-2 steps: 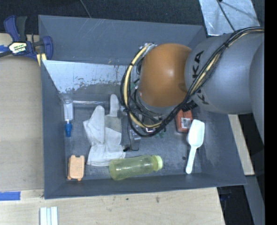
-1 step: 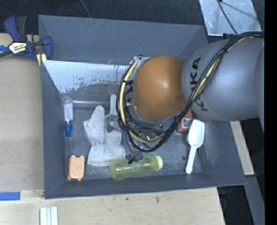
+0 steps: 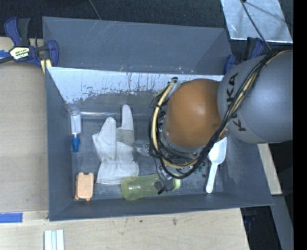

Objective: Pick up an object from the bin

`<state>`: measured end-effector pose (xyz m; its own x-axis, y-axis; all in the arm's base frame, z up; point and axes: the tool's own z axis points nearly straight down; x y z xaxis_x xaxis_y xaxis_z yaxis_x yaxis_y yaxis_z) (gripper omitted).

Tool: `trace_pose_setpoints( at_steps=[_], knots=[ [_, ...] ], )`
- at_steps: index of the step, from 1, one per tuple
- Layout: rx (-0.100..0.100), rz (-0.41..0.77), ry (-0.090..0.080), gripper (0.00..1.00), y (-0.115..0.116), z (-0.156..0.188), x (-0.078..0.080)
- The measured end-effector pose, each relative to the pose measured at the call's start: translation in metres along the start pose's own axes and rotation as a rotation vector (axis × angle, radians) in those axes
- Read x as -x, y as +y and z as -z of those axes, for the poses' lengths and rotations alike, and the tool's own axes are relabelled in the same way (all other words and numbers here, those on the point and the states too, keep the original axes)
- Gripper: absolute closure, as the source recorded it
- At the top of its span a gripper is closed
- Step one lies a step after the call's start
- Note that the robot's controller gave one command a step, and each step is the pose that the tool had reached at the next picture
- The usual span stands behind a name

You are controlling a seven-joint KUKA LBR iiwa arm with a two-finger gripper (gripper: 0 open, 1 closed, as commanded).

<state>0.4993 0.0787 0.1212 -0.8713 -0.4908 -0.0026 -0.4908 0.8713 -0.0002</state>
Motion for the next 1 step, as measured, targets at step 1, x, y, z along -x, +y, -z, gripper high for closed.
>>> trace_pose_setpoints(
  at_steps=[1],
  knots=[
    [-0.001,0.159,0.005,0.00,0.0028,-0.0439,-0.0126]
  ],
)
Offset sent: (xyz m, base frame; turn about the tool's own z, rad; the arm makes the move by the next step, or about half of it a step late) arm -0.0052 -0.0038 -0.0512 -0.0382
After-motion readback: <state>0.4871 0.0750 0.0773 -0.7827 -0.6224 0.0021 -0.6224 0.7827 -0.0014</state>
